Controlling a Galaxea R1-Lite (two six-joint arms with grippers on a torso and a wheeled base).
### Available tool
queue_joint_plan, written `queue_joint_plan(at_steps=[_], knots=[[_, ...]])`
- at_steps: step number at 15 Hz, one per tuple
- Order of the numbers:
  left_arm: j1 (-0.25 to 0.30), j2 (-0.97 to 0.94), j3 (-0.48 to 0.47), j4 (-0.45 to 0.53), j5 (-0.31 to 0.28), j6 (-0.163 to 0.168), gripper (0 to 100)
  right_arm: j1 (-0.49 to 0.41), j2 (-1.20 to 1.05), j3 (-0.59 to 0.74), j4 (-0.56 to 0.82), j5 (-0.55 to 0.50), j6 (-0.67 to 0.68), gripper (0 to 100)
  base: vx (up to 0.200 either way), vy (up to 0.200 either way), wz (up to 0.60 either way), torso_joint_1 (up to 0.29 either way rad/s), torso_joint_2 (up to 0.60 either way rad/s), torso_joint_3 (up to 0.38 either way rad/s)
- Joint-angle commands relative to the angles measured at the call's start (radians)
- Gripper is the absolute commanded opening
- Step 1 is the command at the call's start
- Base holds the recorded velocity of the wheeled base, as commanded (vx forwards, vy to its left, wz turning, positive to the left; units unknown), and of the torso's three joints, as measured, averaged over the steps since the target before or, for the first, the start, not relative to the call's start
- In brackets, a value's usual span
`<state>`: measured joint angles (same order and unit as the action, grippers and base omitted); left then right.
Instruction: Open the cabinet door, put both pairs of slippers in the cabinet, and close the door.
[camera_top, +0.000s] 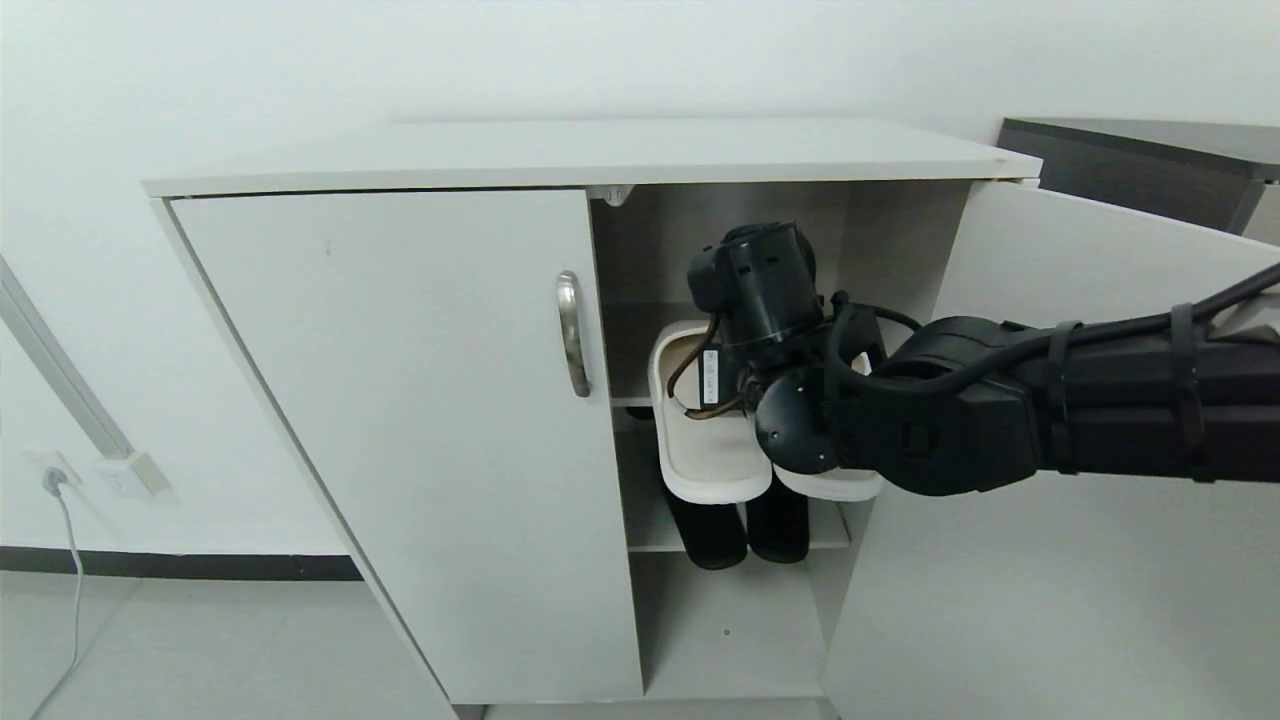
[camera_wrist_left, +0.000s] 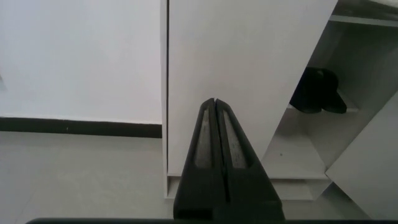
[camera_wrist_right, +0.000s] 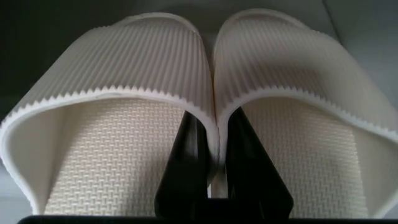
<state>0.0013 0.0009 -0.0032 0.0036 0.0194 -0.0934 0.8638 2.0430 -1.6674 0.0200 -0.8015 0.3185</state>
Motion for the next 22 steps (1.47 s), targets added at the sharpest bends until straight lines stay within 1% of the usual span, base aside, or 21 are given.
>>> queue_joint_plan(at_steps=[1,3,6,7,8,11,13,17,18,22], knots=[[0.0,0.001,0.0,-0.001,0.001,0.0,0,0.0,0.003,0.002,-0.012,0.001,-0.009,0,0.0,0.0,0.0,0.0,0.0,0.0],[0.0,0.001,0.0,-0.001,0.001,0.0,0,-0.017,0.016,0.002,-0.052,0.002,-0.03,0,0.0,0.0,0.0,0.0,0.0,0.0],[0.0,0.001,0.0,-0.001,0.001,-0.002,0,-0.048,0.062,-0.002,-0.164,0.008,-0.11,0,0.0,0.0,0.0,0.0,0.0,0.0],[0.0,0.001,0.0,-0.001,0.001,-0.002,0,-0.06,0.094,-0.006,-0.239,0.027,-0.153,0,0.0,0.0,0.0,0.0,0.0,0.0],[0.0,0.001,0.0,-0.001,0.001,-0.002,0,-0.071,0.109,-0.015,-0.262,0.039,-0.176,0,0.0,0.0,0.0,0.0,0.0,0.0],[0.0,0.001,0.0,-0.001,0.001,-0.002,0,-0.098,0.144,-0.084,-0.252,0.074,-0.18,0,0.0,0.0,0.0,0.0,0.0,0.0],[0.0,0.001,0.0,-0.001,0.001,-0.002,0,-0.111,0.155,-0.118,-0.227,0.076,-0.182,0,0.0,0.0,0.0,0.0,0.0,0.0],[0.0,0.001,0.0,-0.001,0.001,-0.002,0,-0.14,0.22,-0.295,-0.109,0.099,-0.174,0,0.0,0.0,0.0,0.0,0.0,0.0],[0.0,0.001,0.0,-0.001,0.001,-0.002,0,-0.141,0.23,-0.319,-0.097,0.099,-0.171,0,0.0,0.0,0.0,0.0,0.0,0.0],[0.0,0.001,0.0,-0.001,0.002,-0.003,0,-0.151,0.26,-0.333,-0.077,0.099,-0.171,0,0.0,0.0,0.0,0.0,0.0,0.0]])
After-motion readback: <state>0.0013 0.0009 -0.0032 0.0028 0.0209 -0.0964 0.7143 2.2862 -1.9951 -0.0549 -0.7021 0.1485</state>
